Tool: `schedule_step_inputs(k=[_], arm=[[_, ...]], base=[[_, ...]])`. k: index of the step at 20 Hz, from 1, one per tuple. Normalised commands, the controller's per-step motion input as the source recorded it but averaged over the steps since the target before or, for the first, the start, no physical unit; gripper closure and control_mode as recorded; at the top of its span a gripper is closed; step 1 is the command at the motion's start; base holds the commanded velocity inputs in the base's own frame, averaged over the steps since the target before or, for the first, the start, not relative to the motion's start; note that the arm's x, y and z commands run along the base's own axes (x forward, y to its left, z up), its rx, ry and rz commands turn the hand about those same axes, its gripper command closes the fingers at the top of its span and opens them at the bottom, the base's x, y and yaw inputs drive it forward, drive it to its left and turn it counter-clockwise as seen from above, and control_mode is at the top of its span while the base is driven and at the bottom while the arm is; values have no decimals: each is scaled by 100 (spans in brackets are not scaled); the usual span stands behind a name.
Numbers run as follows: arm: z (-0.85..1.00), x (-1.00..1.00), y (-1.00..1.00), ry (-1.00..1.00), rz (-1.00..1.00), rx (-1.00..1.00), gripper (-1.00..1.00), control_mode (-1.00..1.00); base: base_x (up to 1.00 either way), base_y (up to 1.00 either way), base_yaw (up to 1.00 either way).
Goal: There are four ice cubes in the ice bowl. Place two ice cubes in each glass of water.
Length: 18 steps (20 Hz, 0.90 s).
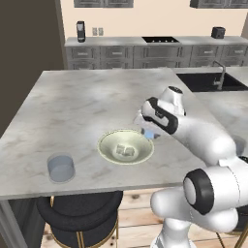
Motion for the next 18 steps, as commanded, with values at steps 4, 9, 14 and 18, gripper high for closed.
schedule_step_inputs(k=[4,9,14,18], arm=[[37,-61,-100,0,-29,0,100,-100],[13,-52,-100,2,-31,0,100,-100],[1,-8,-100,2,-32,-2,100,-100],[6,0,-100,0,-21,-5,100,-100]], base=[[0,0,0],[0,0,0],[0,0,0],[0,0,0]])
